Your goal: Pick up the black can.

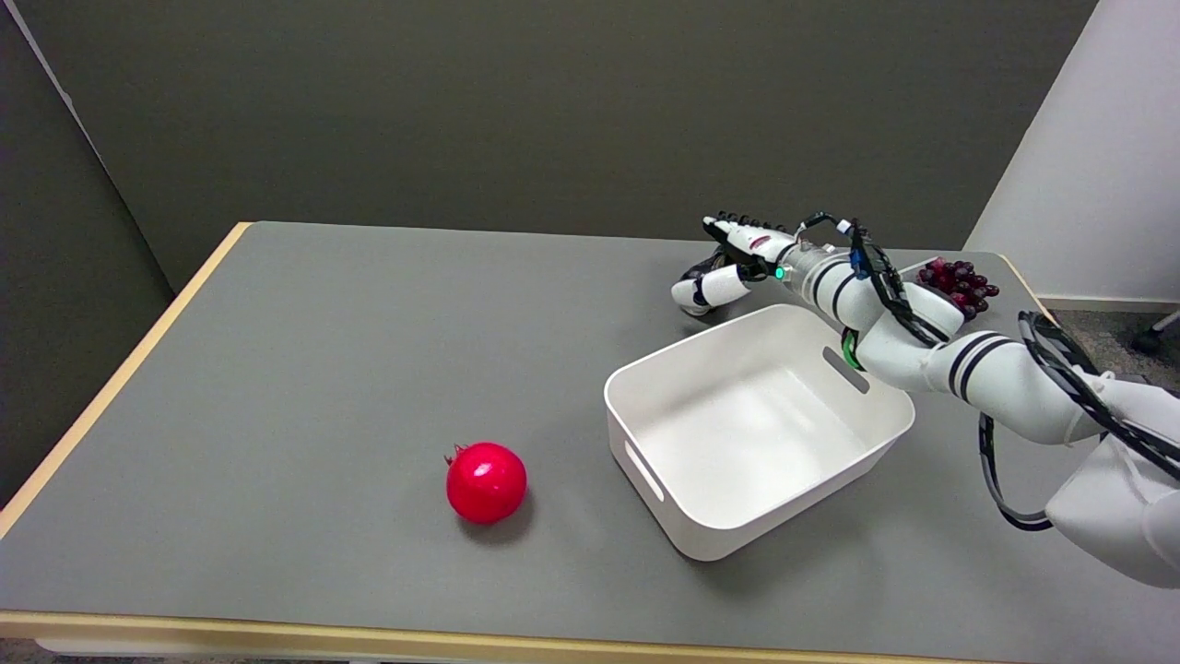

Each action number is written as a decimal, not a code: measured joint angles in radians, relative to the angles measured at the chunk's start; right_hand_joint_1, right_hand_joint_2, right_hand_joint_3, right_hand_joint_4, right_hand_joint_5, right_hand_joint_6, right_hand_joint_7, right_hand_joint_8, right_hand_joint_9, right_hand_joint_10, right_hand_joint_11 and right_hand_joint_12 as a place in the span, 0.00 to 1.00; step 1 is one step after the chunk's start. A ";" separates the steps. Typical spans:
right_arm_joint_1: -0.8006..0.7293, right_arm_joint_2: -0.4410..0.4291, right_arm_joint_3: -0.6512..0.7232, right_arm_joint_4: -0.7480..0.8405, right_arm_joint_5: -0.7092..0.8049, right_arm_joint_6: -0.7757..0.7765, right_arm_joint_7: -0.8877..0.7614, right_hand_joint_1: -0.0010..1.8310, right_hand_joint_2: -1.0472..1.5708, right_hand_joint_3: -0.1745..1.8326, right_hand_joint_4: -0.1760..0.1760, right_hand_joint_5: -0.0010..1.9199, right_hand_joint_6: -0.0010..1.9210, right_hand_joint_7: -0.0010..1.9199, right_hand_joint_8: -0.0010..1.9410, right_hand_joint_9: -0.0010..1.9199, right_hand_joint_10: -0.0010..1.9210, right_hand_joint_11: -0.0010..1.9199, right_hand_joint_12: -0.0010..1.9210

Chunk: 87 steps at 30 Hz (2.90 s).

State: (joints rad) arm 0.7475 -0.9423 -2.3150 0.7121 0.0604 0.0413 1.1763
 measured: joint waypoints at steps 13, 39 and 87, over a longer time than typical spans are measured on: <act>-0.006 0.001 0.000 -0.005 0.000 0.007 0.018 0.41 0.67 0.57 0.15 0.02 0.10 0.18 0.27 0.11 0.44 0.00 0.61; -0.039 0.009 0.124 0.060 -0.088 0.062 0.040 0.71 0.81 0.27 0.09 0.10 0.37 0.36 0.78 0.31 0.63 0.09 0.70; -0.792 0.045 0.929 0.963 -0.218 0.239 -0.008 0.72 0.76 0.38 0.21 0.20 0.50 0.41 0.76 0.38 0.69 0.17 0.77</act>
State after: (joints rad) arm -0.0446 -0.8975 -1.3861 1.6753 -0.1574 0.2801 1.1686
